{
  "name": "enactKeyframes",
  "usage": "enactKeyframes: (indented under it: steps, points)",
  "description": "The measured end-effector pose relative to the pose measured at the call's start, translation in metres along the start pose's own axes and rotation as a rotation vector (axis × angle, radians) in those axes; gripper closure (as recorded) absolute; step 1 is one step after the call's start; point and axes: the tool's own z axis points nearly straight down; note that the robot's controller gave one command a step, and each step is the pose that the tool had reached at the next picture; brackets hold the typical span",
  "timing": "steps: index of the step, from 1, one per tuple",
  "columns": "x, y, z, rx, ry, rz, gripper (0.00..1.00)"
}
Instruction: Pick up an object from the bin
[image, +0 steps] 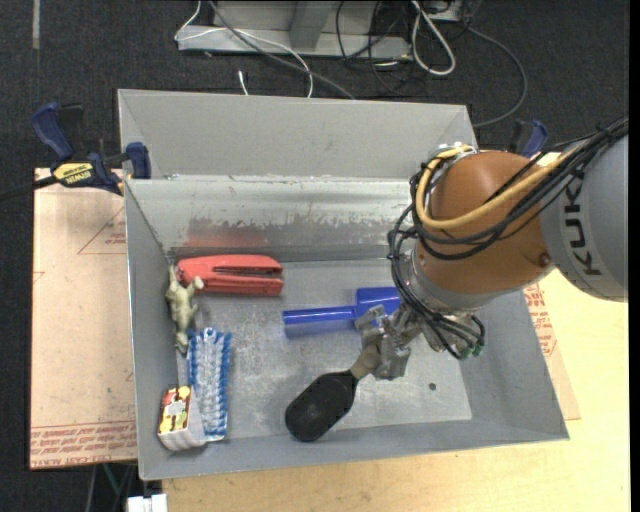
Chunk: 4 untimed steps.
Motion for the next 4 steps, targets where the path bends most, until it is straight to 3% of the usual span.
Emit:
enactKeyframes:
  steps: [1, 2, 3, 4]
  points:
    - [-0.010, -0.013, 0.089, 0.006, -0.006, 0.012, 1.00]
    - [-0.010, 0.005, -0.029, 0.003, -0.007, 0.013, 1.00]
    - [-0.019, -0.009, -0.087, 0.004, -0.004, 0.024, 1.00]
    - [-0.024, 0.006, -0.029, 0.000, -0.001, 0.045, 1.00]
